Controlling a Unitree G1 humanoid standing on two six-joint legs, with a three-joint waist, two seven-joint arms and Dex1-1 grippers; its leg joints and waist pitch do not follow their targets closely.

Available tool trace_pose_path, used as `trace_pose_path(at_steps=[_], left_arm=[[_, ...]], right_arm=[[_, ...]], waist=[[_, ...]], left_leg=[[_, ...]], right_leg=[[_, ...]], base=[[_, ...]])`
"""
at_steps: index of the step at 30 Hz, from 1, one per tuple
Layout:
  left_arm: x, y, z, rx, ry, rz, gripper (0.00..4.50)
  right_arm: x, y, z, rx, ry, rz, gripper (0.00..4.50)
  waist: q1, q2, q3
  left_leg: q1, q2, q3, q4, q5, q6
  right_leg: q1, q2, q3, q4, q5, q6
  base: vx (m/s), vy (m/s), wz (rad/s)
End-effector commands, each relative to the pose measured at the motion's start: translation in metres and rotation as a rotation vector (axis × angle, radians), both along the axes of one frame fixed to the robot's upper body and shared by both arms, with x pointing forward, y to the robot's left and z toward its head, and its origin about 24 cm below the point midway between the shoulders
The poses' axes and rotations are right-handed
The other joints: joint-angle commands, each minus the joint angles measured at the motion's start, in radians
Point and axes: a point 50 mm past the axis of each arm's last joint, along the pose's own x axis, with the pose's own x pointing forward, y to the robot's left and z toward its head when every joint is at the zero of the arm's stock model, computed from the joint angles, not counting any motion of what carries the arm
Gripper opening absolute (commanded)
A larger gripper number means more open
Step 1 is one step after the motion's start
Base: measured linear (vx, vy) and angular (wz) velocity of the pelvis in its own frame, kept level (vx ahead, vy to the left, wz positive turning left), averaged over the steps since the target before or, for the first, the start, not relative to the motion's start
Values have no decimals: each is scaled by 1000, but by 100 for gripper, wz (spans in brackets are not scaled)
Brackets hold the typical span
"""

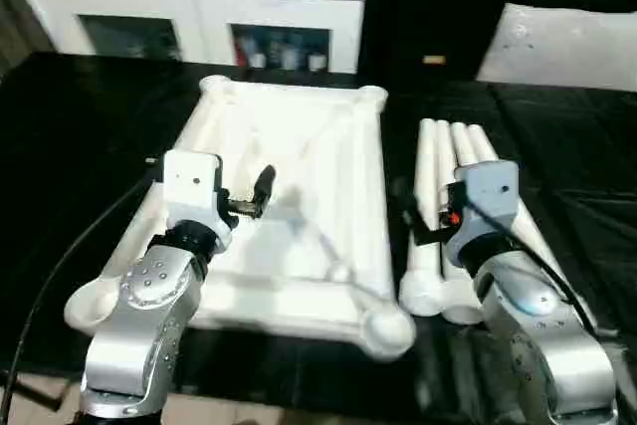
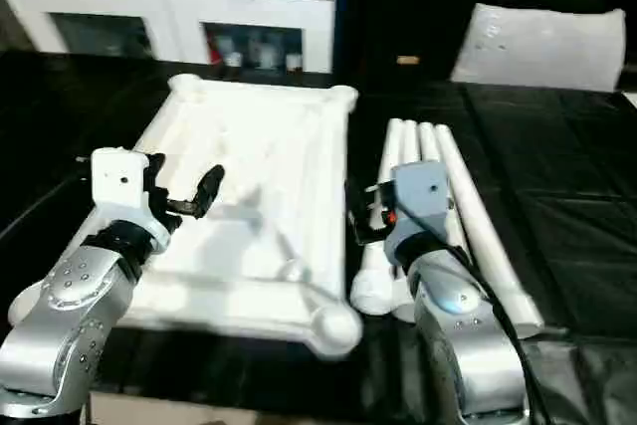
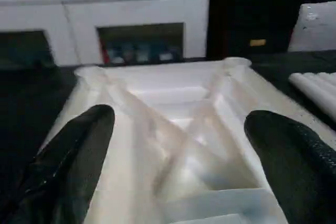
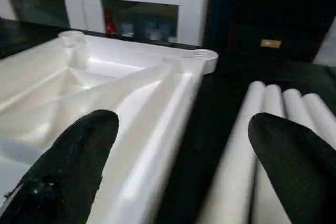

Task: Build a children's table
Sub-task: Move to table

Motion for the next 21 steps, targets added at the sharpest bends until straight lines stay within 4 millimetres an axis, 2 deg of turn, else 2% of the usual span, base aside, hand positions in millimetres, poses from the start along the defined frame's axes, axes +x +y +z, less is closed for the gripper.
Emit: trace_pose_path(at_steps=[1,2,3,4,5,6,7,8,9,10,11,12,13,14,15,16,17,18,19,20,21], left_arm=[[1,2,4,33,-17,14,450],[0,-1,2,32,-4,-8,450],[-1,-3,1,23,4,-21,450],[-2,-4,0,17,7,-27,450],[-2,-4,1,7,4,-19,450],[-2,-5,1,8,7,-20,450],[-2,-6,0,13,14,-26,450],[-2,-6,0,20,17,-32,450],[-2,-6,0,26,20,-36,450],[-2,-7,0,27,29,-49,450],[-2,-8,-2,25,45,-70,450],[-3,-9,-2,25,50,-90,450],[-4,-11,-2,26,55,-117,450],[-5,-13,-2,35,65,-156,450],[-6,-15,-2,40,76,-188,450],[-7,-16,-2,45,86,-216,450],[-11,-23,-5,74,124,-330,450],[-19,-30,-9,96,174,-464,450],[-19,-30,-9,96,174,-464,450],[-26,-34,-13,124,219,-575,450],[-27,-35,-13,125,222,-591,450]], right_arm=[[-1,2,-4,-1,14,23,446],[-1,3,-4,-14,5,37,446],[-1,3,-4,-17,3,42,446],[-1,3,-4,-18,2,43,446],[0,3,-2,-49,-21,40,446],[0,4,0,-55,-35,56,446],[0,5,1,-50,-44,83,446],[0,7,1,-26,-39,109,446],[-1,8,2,-8,-36,128,446],[-1,8,4,14,-43,141,446],[0,6,6,26,-51,143,446],[1,5,6,15,-46,142,446],[1,3,5,-14,-35,150,446],[2,0,5,-61,-33,156,446],[3,-3,5,-87,-35,151,446],[3,-5,5,-109,-39,144,446],[2,-10,3,-149,-9,175,446],[-1,-12,4,-157,15,259,446],[-1,-12,4,-157,15,259,446],[-5,-14,5,-161,18,323,446],[-5,-15,5,-164,18,330,446]], waist=[[-45,34,-33],[-40,34,-37],[-48,31,-32],[-59,42,-26],[-69,38,-26],[-76,32,-25],[-75,24,-29],[-72,8,-30],[-70,-9,-29],[-56,-17,-23],[-39,-38,-28],[-35,-32,-24],[-35,-24,-20],[-42,-14,-20],[-42,-14,-20],[-46,-13,-19],[-47,-11,-18],[-45,-5,-19],[-45,-6,-18],[-44,-6,-19],[-42,-4,-19]], left_leg=[[60,99,-98,-191,-276,-96],[70,105,-98,-193,-275,-155],[62,122,-109,-201,-277,-222],[51,152,-134,-222,-326,-306],[54,195,-148,-239,-360,-306],[48,210,-153,-243,-365,-260],[44,203,-139,-232,-346,-156],[29,154,-106,-207,-338,-111],[13,111,-82,-185,-345,-103],[1,70,-55,-144,-311,-80],[-1,72,-49,-116,-191,-14],[-4,84,-54,-121,-112,13],[-6,90,-54,-130,-115,12],[3,101,-55,-154,-206,-13],[3,101,-55,-154,-206,-13],[5,105,-56,-164,-257,-29],[3,103,-58,-169,-277,-38],[4,102,-57,-168,-275,-37],[3,102,-56,-168,-268,-33],[0,103,-53,-168,-239,-24],[-1,104,-52,-168,-227,-18]], right_leg=[[-33,-4,-79,9,-49,-134],[-44,-11,-93,12,-1,-106],[-32,-21,-99,7,45,-82],[-18,-37,-111,5,61,-50],[-25,-40,-126,24,27,-43],[-18,-49,-125,29,12,-37],[-11,-68,-122,15,6,-36],[3,-98,-103,-40,26,-56],[11,-116,-82,-74,4,-64],[6,-172,-59,-117,-212,-100],[3,-197,-35,-139,-374,-99],[0,-190,-42,-138,-433,-128],[-4,-176,-51,-135,-436,-143],[-12,-137,-74,-118,-389,-172],[-12,-137,-74,-118,-389,-172],[-14,-129,-77,-111,-333,-182],[-10,-129,-77,-104,-286,-192],[-10,-130,-75,-100,-239,-204],[-7,-131,-75,-99,-217,-210],[-4,-134,-74,-95,-168,-224],[-1,-136,-74,-94,-147,-228]], base=[[-105,189,-52],[-108,190,-11],[-76,152,8],[-76,152,8],[-71,72,3],[-72,11,6],[-72,11,6],[-80,-25,3],[-81,-65,-4],[-81,-65,-4],[-70,-97,-3],[-56,-84,0],[-56,-84,0],[-44,-54,-2],[0,0,0],[0,0,0],[0,0,0],[0,0,0],[0,0,0],[0,0,0],[0,0,0]])
